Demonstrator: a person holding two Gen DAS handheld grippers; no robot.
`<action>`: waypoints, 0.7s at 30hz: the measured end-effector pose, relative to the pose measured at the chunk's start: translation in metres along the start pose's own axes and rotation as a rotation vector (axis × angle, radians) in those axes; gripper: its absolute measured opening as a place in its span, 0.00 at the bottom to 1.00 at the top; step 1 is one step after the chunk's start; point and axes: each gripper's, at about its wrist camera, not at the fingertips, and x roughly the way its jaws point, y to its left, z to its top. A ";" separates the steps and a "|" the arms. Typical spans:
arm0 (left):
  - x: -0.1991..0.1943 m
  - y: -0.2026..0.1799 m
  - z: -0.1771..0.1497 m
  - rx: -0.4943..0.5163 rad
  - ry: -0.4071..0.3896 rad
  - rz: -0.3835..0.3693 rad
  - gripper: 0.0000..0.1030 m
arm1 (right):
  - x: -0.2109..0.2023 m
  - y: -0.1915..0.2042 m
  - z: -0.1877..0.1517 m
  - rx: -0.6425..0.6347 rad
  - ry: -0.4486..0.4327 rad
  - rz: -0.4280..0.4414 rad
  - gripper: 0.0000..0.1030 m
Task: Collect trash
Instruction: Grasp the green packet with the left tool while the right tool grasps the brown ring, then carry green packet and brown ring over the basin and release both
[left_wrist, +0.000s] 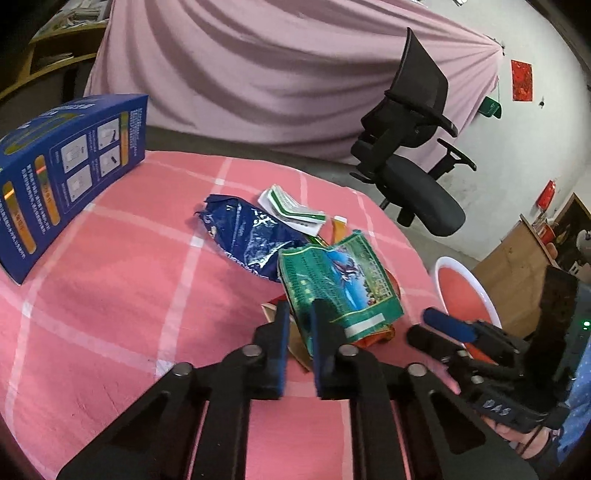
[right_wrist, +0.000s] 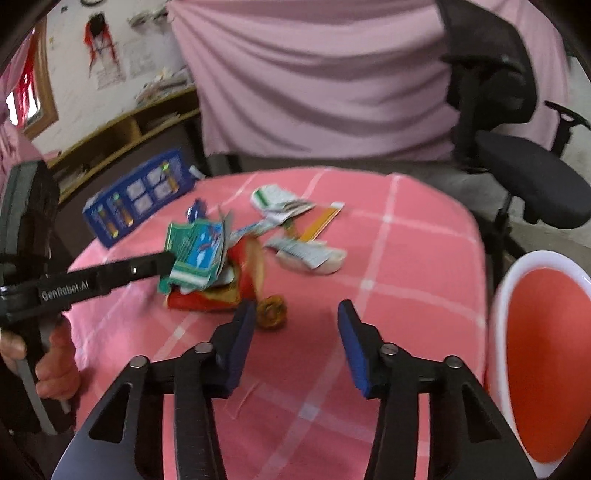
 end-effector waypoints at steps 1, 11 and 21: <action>-0.001 -0.001 0.000 0.005 -0.001 0.001 0.05 | 0.004 0.002 0.000 -0.009 0.016 0.004 0.38; -0.005 -0.005 -0.001 0.010 -0.016 -0.005 0.00 | 0.020 0.008 0.001 -0.044 0.097 0.041 0.18; -0.030 -0.014 -0.009 0.070 -0.092 0.020 0.00 | -0.008 0.006 -0.003 -0.035 -0.011 0.006 0.17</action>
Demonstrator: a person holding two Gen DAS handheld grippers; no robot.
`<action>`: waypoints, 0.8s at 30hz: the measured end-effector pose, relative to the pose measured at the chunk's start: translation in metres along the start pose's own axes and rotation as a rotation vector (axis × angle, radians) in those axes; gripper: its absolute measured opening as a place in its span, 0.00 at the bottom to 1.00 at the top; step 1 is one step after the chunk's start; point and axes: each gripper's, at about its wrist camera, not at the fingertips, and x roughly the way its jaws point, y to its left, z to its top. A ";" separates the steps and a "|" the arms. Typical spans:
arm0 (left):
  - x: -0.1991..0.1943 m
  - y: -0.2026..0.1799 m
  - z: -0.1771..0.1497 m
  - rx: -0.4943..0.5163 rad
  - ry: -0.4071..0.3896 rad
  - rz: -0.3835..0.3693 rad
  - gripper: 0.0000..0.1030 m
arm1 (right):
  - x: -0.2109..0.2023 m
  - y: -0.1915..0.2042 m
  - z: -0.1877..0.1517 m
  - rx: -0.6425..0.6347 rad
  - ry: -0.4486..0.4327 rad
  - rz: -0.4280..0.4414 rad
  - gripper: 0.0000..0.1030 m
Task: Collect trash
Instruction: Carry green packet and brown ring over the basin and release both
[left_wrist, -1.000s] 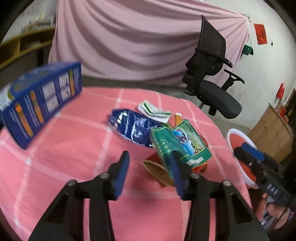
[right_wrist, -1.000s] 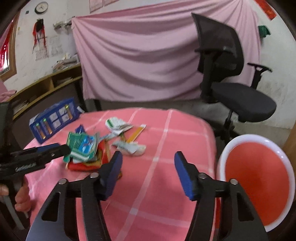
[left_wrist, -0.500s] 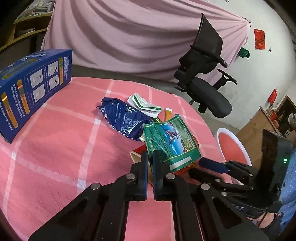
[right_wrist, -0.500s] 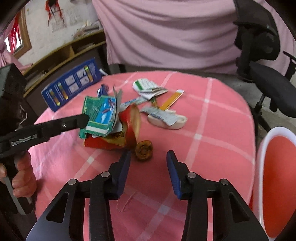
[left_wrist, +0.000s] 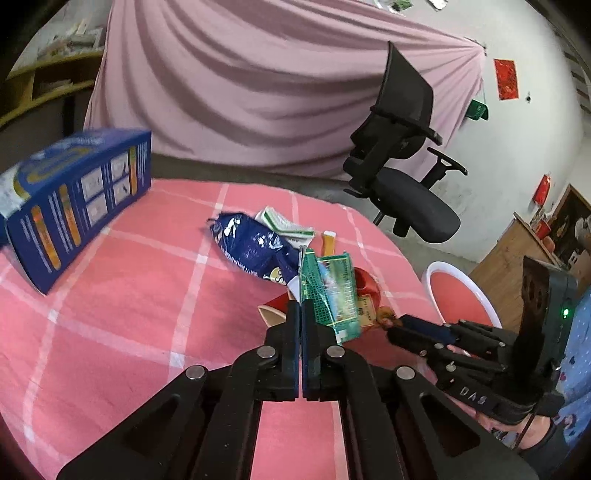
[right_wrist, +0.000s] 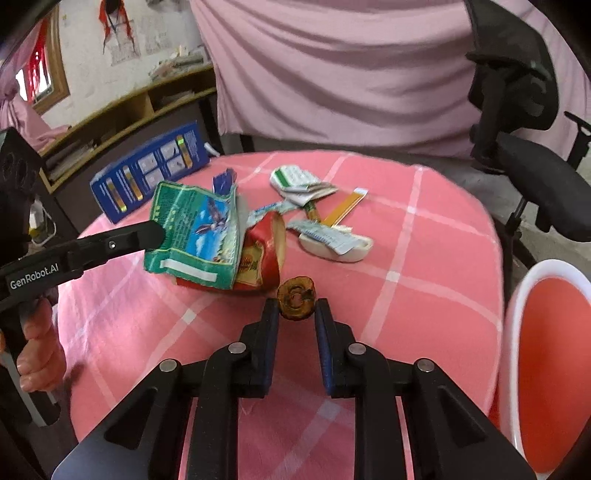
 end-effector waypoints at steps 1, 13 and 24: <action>-0.003 -0.003 -0.001 0.013 -0.008 0.005 0.00 | -0.003 -0.001 -0.001 0.004 -0.016 -0.004 0.17; -0.020 -0.063 0.001 0.177 -0.162 0.049 0.00 | -0.079 0.006 -0.010 -0.043 -0.451 -0.097 0.17; -0.033 -0.138 0.007 0.356 -0.408 -0.014 0.00 | -0.145 -0.015 -0.027 0.052 -0.816 -0.361 0.17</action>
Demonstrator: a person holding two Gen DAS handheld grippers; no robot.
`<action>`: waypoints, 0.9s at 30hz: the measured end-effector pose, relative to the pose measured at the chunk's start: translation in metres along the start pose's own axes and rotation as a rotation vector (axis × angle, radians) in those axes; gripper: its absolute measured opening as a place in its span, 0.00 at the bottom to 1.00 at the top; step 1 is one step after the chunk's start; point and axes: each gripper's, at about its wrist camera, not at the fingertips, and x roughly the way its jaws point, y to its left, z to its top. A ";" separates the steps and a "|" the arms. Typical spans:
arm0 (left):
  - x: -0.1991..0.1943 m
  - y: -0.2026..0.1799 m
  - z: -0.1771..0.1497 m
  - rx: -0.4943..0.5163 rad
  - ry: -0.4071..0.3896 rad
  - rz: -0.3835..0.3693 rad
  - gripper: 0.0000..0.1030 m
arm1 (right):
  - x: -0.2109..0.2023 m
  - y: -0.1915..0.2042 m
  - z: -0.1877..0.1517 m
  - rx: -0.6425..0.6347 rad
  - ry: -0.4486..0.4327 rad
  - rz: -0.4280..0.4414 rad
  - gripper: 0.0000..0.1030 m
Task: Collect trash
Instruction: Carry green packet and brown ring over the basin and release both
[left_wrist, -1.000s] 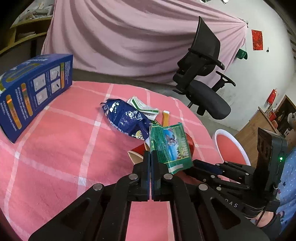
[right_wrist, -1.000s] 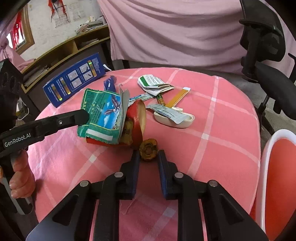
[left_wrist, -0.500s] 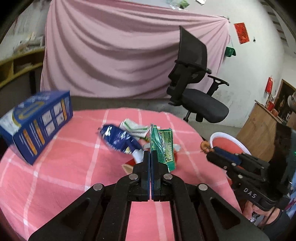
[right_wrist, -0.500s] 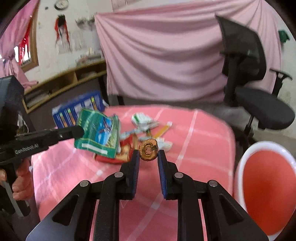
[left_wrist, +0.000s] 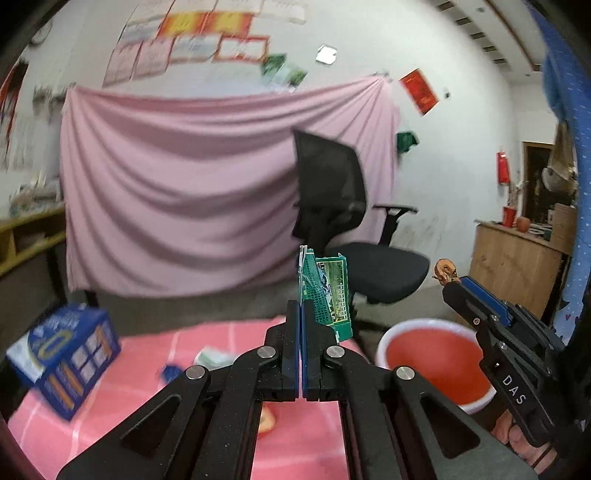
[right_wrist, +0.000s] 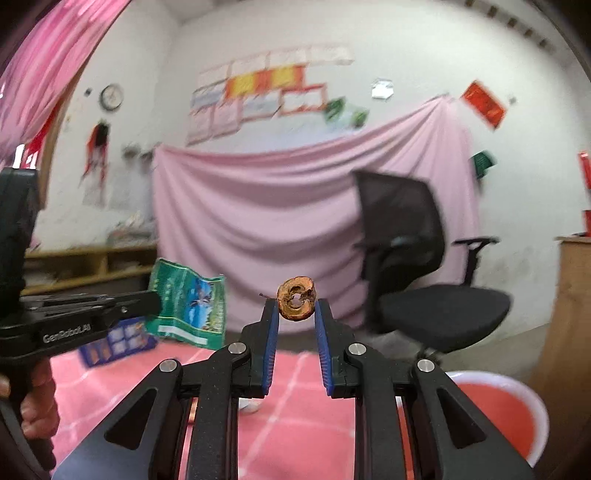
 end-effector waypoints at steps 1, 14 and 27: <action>0.002 -0.007 0.002 0.010 -0.015 -0.014 0.00 | -0.005 -0.005 0.002 0.009 -0.021 -0.026 0.17; 0.067 -0.096 0.003 0.110 0.034 -0.184 0.00 | -0.014 -0.086 -0.004 0.152 0.011 -0.268 0.18; 0.124 -0.137 -0.012 0.106 0.183 -0.246 0.00 | -0.008 -0.125 -0.022 0.264 0.162 -0.344 0.18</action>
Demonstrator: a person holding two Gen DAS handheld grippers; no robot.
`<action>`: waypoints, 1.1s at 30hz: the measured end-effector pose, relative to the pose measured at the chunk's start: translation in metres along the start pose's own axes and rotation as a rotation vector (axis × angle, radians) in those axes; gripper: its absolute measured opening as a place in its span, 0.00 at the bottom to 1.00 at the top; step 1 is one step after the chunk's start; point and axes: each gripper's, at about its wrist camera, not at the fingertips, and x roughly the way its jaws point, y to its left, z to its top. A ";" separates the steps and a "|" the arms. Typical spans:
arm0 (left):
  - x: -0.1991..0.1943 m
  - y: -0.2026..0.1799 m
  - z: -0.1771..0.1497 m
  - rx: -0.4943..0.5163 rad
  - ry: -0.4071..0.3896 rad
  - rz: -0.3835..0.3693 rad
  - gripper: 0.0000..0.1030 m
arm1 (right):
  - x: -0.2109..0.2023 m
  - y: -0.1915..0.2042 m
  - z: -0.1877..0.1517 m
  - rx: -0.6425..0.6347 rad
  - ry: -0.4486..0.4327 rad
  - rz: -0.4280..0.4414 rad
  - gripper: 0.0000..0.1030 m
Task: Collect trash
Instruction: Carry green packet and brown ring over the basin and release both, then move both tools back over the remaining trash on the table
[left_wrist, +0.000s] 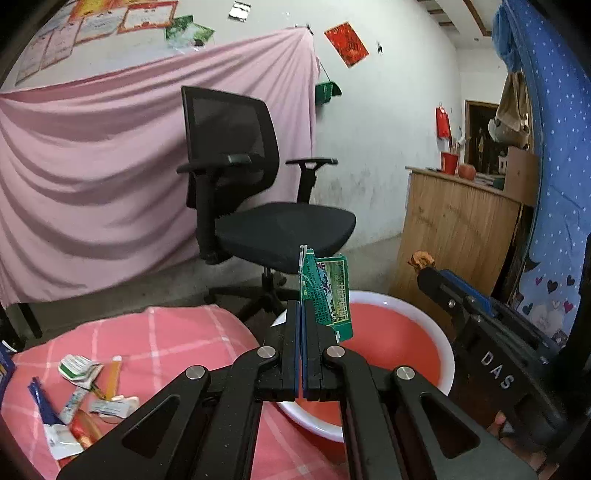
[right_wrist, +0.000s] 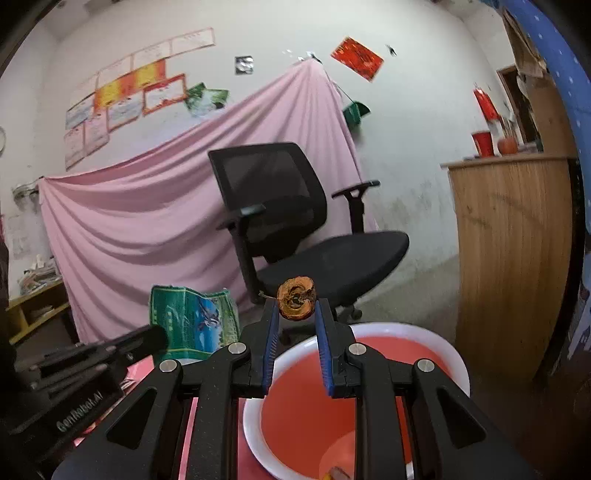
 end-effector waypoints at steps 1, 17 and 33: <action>0.003 -0.001 -0.001 -0.002 0.010 -0.004 0.00 | 0.001 -0.002 0.000 0.007 0.007 -0.004 0.18; 0.025 0.013 -0.011 -0.100 0.121 -0.033 0.02 | 0.012 -0.014 -0.006 0.058 0.103 -0.029 0.27; -0.024 0.055 -0.012 -0.173 0.024 0.076 0.41 | 0.000 0.011 0.001 -0.009 0.021 0.006 0.45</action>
